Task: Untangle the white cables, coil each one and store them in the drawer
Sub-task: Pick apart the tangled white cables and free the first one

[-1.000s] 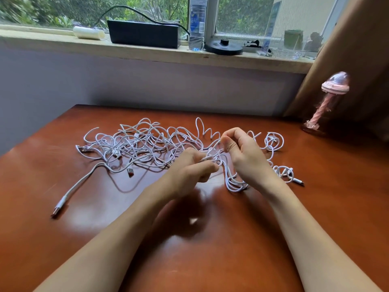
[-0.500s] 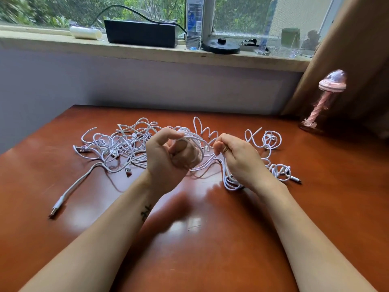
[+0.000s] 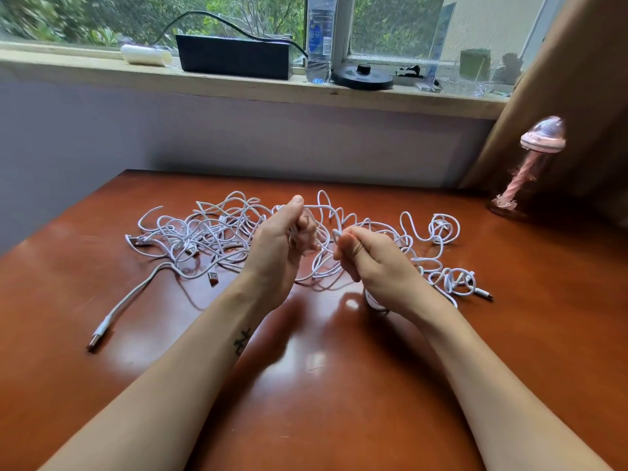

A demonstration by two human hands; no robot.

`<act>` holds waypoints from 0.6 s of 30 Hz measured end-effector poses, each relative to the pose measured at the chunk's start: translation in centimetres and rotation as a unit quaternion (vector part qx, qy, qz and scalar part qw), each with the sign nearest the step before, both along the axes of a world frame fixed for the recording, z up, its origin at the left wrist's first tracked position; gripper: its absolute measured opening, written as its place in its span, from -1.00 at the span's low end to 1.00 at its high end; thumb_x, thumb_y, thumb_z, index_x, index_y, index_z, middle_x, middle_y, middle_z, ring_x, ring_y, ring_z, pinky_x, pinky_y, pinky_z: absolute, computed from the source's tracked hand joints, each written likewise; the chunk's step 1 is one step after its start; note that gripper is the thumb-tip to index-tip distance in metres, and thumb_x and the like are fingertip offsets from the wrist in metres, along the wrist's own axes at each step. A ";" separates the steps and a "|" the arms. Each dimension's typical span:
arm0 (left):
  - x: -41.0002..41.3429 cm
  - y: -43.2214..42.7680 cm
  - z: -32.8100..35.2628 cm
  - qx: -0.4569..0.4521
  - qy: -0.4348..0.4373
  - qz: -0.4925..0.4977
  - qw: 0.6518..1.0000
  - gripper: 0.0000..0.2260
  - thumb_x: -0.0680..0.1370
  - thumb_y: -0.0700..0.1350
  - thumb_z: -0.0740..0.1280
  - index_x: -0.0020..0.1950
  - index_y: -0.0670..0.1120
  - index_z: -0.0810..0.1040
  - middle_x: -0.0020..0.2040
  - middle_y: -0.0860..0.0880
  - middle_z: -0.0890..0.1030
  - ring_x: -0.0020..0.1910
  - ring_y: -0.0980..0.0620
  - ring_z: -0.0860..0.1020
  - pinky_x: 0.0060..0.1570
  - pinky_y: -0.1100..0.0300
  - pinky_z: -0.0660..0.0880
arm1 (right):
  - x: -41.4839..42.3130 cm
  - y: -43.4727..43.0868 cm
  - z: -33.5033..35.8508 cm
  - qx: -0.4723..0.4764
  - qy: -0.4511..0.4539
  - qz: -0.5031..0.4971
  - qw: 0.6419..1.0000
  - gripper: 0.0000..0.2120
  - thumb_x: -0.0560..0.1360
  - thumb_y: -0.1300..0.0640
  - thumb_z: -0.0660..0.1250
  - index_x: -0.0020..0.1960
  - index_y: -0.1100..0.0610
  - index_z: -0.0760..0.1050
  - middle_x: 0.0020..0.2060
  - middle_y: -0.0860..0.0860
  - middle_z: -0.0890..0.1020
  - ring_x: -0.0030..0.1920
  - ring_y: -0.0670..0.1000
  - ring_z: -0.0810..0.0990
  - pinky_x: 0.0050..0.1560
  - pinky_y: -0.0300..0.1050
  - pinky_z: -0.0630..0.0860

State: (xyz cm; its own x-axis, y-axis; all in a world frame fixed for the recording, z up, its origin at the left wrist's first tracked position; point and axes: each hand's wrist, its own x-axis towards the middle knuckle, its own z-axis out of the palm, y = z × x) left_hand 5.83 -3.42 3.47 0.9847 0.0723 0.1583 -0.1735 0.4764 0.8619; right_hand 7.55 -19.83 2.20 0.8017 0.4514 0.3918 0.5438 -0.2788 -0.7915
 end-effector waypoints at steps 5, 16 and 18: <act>-0.2 -0.2 0.0 0.024 -0.002 0.054 0.998 -0.66 0.69 -0.07 0.23 -0.29 -0.06 0.46 -0.40 0.01 0.46 -0.41 0.09 0.40 -0.30 0.26 0.40 | -0.4 0.4 0.3 0.010 0.005 0.016 1.000 -0.76 0.68 0.04 0.20 -0.05 0.18 0.47 -0.31 -0.08 0.46 -0.29 -0.14 0.40 -0.21 -0.22 0.38; -0.4 -0.4 0.2 0.023 -0.007 0.122 0.992 -0.64 0.67 -0.05 0.28 -0.32 -0.03 0.60 -0.34 -0.01 0.59 -0.36 0.07 0.50 -0.26 0.26 0.46 | -0.3 0.1 0.6 -0.121 -0.338 -0.267 0.894 -0.86 0.53 -0.10 0.41 -0.09 -0.07 0.69 -0.15 -0.18 0.63 -0.07 0.05 0.43 -0.01 0.04 0.29; -0.5 -0.4 0.3 0.026 -0.008 0.114 0.993 -0.66 0.67 -0.05 0.28 -0.28 -0.07 0.60 -0.32 -0.01 0.60 -0.35 0.06 0.51 -0.26 0.24 0.45 | -0.1 -0.2 0.7 -0.172 -0.347 -0.307 0.869 -0.82 0.55 -0.07 0.36 -0.07 -0.05 0.71 -0.19 -0.13 0.62 -0.14 0.08 0.42 -0.10 0.01 0.28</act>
